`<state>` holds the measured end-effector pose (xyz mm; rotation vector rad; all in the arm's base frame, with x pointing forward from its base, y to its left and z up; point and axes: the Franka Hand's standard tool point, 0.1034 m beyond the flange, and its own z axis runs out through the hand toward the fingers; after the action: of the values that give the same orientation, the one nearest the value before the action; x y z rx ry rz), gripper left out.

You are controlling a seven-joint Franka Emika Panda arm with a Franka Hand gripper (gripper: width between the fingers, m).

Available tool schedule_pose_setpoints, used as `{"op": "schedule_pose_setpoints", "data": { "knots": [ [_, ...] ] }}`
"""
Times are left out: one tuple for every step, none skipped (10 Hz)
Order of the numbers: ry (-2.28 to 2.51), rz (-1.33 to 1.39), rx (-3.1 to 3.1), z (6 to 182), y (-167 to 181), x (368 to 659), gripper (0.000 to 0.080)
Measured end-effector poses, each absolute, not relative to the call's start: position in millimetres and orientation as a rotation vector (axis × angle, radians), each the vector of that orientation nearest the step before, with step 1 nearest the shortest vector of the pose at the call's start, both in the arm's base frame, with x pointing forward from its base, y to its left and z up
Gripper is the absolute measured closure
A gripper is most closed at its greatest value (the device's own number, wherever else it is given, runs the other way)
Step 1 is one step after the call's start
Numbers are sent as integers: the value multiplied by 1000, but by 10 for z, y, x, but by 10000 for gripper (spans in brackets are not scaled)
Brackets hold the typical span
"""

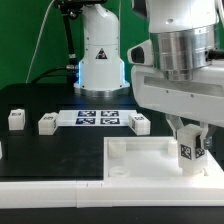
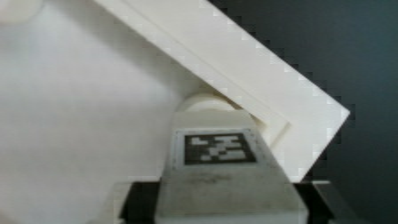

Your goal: Assemble one leg

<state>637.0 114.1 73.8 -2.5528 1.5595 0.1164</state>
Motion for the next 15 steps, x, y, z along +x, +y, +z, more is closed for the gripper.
{"op": "schedule_pose_setpoints", "data": {
  "knots": [
    [1686,131,-2472,735,1151,6368,509],
    [1906,156,-2309,731,1167,6368,509],
    [1938,158,-2284,731,1173,6369,509],
    [1938,159,-2282,730,1178,6368,408],
    [1876,154,-2330,730,1178,6368,408],
    [1872,154,-2333,730,1185,6367,258],
    [1829,149,-2364,735,1187,6371,183],
    [1644,131,-2490,741,1188,6376,160],
    [1453,123,-2607,750,1191,6373,160],
    [1218,127,-2736,769,1200,6376,151],
    [1007,135,-2837,780,1200,6387,151],
    [855,135,-2897,782,1195,6400,151],
    [665,116,-2956,780,1184,6400,151],
    [523,84,-2997,779,1196,6408,151],
    [317,25,-3037,776,1223,6398,151]
  ]
}}
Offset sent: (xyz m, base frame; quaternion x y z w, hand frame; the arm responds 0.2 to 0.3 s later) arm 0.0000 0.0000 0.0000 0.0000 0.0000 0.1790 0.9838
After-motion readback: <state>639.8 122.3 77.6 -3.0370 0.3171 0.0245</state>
